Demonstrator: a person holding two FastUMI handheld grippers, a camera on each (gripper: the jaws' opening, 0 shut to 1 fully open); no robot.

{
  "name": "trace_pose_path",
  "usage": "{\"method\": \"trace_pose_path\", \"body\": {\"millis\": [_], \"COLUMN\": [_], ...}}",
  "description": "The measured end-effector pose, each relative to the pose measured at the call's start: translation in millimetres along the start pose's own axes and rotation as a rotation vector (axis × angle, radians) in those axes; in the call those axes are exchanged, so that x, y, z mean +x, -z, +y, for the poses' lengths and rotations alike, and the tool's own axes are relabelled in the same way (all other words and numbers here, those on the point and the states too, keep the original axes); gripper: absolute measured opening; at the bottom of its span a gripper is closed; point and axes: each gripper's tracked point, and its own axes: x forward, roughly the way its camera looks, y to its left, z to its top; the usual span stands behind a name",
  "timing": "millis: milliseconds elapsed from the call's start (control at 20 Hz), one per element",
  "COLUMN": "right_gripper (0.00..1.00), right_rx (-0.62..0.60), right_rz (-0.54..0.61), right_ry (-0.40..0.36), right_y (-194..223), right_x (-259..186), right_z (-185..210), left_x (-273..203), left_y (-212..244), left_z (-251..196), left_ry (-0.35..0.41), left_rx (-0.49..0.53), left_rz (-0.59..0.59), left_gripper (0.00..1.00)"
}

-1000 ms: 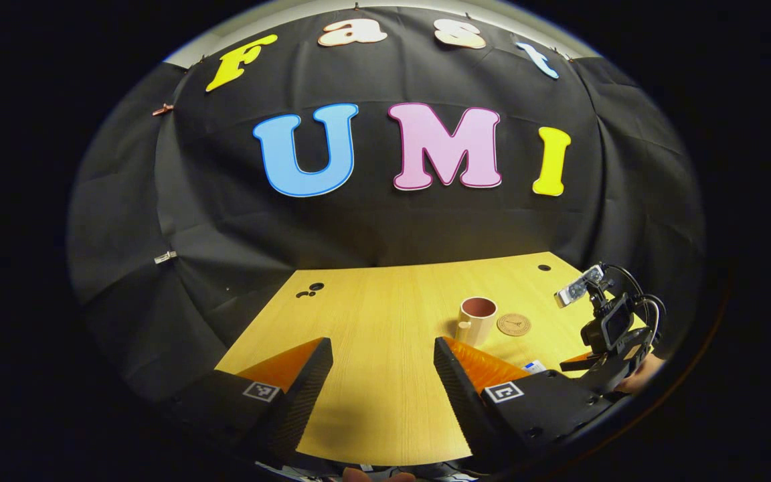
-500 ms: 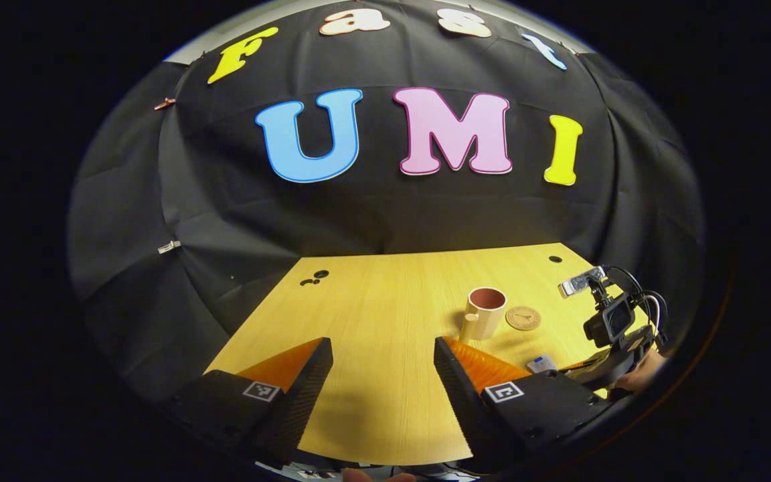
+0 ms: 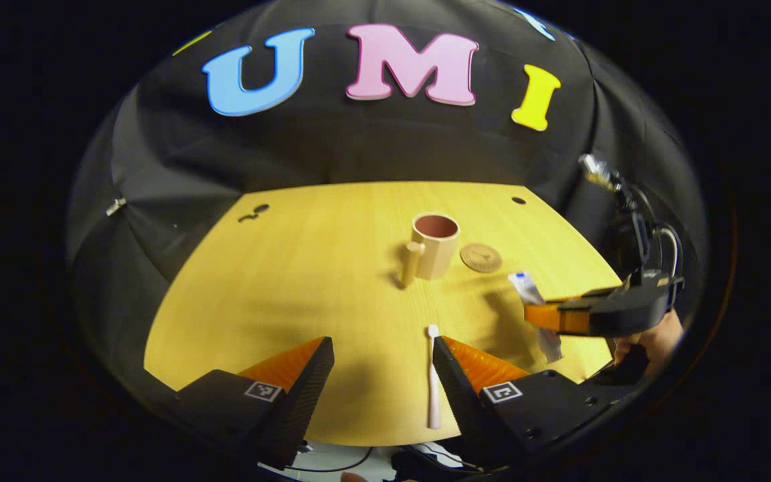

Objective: Put the toothbrush and toothpaste on the desktop into the cup, then pick up the cup and place it on the coaster on the desktop.

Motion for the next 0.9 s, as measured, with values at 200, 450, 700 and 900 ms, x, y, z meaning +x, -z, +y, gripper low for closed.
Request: {"method": "trace_pose_path", "body": {"millis": [200,450,700,900], "right_gripper": [0.25,0.25,0.25,0.25], "right_rx": [0.010,0.034,0.019,0.019], "right_rz": [-0.105,-0.194,-0.268,-0.345], "right_ry": [-0.031,-0.096,-0.171,-0.272], "right_y": [-40.4,-85.6,-128.0,-166.8], "right_x": [-19.7,-34.7,-38.2,-38.5], "right_z": [-7.9,-10.1,-6.2,10.0], "left_x": [30.3,61.0,80.1,92.7], "left_y": [24.3,47.1,62.1,75.2], "left_z": [-23.4,-42.9,-51.0,-51.4], "left_ry": [0.043,0.049,0.014,-0.017], "left_rx": [0.028,0.050,0.053,0.038], "left_rz": [0.092,0.189,0.252,0.303], "left_gripper": [0.87,0.84,0.72,0.55]}}
